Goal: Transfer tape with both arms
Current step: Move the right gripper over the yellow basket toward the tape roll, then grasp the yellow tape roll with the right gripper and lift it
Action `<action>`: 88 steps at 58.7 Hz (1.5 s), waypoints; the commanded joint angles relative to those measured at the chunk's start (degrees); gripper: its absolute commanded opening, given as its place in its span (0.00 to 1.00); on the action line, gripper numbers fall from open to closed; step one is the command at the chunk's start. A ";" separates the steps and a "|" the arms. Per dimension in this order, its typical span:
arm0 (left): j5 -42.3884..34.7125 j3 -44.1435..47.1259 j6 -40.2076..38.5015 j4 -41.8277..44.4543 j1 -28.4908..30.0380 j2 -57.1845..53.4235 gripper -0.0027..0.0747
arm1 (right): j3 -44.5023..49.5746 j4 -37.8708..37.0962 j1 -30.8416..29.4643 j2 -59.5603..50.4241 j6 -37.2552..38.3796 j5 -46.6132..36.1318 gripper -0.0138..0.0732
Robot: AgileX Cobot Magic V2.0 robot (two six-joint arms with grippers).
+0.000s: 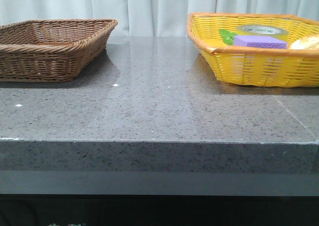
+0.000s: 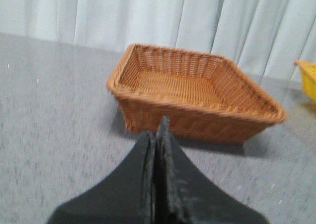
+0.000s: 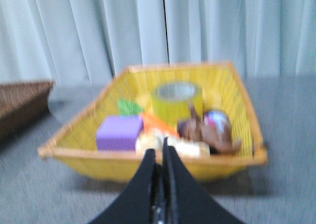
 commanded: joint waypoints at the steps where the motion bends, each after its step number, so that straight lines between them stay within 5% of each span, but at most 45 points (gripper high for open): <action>1: -0.45 -7.92 -0.21 2.84 -0.29 3.22 0.01 | -7.29 -0.57 -0.30 4.05 -0.59 -2.11 0.09; 15: 1.98 -19.91 -0.21 7.92 -0.29 18.26 0.01 | -20.44 -0.57 -0.30 19.98 -0.59 6.94 0.09; 32: -0.22 -21.87 -0.21 7.92 -0.29 24.00 0.04 | -23.71 0.83 -0.30 28.24 -0.59 8.65 0.07; 40: -0.32 -21.87 -0.21 7.92 -0.29 24.00 0.34 | -23.71 0.76 -0.30 28.24 -0.59 8.53 0.29; 47: -0.18 -21.77 -0.21 7.92 -0.29 24.00 0.78 | -23.71 0.76 -0.30 28.24 -0.59 8.46 0.74; 50: -0.18 -21.77 -0.21 7.92 -0.29 24.00 0.88 | -23.71 0.76 -0.30 28.24 -0.59 8.41 0.88; 53: -0.18 -21.77 -0.21 7.92 -0.29 24.00 0.94 | -23.59 0.76 -0.30 28.24 -0.59 8.29 0.89; 70: -0.05 -21.68 -0.21 7.92 -0.29 24.00 0.87 | -25.17 0.81 -0.30 35.76 -0.63 2.16 0.87; 88: -0.05 -21.68 -0.21 7.92 -0.29 24.00 0.83 | -46.96 0.69 -0.30 63.38 -0.78 5.25 0.87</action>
